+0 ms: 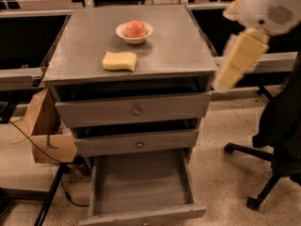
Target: Place sponge into bottom drawer
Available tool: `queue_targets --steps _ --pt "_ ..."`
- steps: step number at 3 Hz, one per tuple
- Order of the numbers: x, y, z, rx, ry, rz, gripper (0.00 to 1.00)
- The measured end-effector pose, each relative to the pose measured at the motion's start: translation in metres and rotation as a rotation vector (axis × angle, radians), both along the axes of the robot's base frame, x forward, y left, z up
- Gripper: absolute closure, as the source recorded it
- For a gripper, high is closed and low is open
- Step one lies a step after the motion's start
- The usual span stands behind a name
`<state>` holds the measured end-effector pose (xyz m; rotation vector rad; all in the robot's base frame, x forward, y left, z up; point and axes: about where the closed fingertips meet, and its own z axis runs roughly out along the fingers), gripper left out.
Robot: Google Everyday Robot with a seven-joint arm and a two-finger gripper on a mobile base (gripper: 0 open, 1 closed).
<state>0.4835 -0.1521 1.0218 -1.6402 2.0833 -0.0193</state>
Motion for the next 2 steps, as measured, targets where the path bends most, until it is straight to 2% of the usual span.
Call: queue_targets --steps 1,2 --pt "0.0328 0.0489 0.0045 0.164 0.018 -0.035 0.00" --pt "0.0303 0.0472 0.0069 0.171 0.020 -0.062 0.00"
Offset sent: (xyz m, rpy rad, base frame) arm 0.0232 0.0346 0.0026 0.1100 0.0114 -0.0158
